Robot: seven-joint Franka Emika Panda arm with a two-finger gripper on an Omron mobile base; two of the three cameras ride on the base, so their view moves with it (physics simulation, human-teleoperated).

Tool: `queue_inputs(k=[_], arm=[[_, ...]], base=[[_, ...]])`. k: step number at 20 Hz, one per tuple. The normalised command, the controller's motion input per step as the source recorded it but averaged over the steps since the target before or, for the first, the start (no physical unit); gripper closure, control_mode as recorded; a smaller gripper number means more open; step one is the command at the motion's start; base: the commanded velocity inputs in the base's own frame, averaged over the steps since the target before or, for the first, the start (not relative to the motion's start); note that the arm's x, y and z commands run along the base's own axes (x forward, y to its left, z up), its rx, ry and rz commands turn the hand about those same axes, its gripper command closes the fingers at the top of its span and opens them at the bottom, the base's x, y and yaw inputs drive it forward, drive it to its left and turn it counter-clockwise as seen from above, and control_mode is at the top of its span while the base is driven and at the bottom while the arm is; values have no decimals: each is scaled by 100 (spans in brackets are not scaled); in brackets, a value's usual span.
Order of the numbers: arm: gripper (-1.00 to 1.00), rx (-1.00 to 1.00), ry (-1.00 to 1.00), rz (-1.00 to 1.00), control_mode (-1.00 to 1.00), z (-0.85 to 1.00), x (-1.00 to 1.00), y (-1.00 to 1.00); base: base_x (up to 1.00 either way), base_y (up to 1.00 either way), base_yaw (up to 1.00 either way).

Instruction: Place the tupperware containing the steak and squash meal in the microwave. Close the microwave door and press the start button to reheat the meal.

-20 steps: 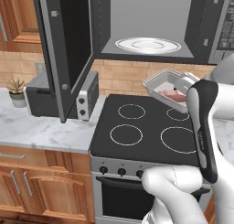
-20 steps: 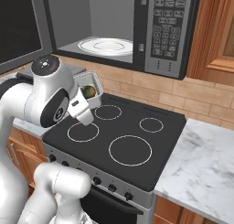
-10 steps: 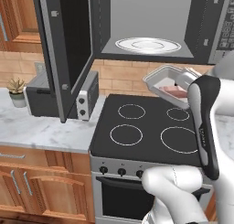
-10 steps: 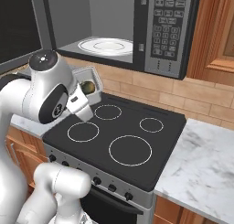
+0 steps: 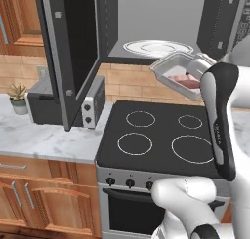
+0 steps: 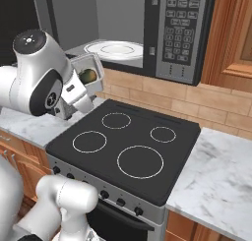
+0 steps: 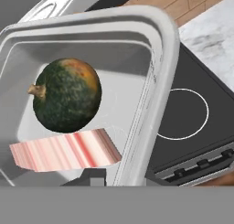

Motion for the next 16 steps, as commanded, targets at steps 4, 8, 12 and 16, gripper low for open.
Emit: queue_inputs(k=[4,8,12,16], arm=[[100,-3,-9,-4,-100,44,6,40],[100,-2,-15,-2,-100,2,19,26],[100,-5,-24,-3,-100,13,24,2],[100,-9,-13,-3,-100,16,36,0]], base=[[0,0,0],[0,0,0],[0,0,0],[0,0,0]])
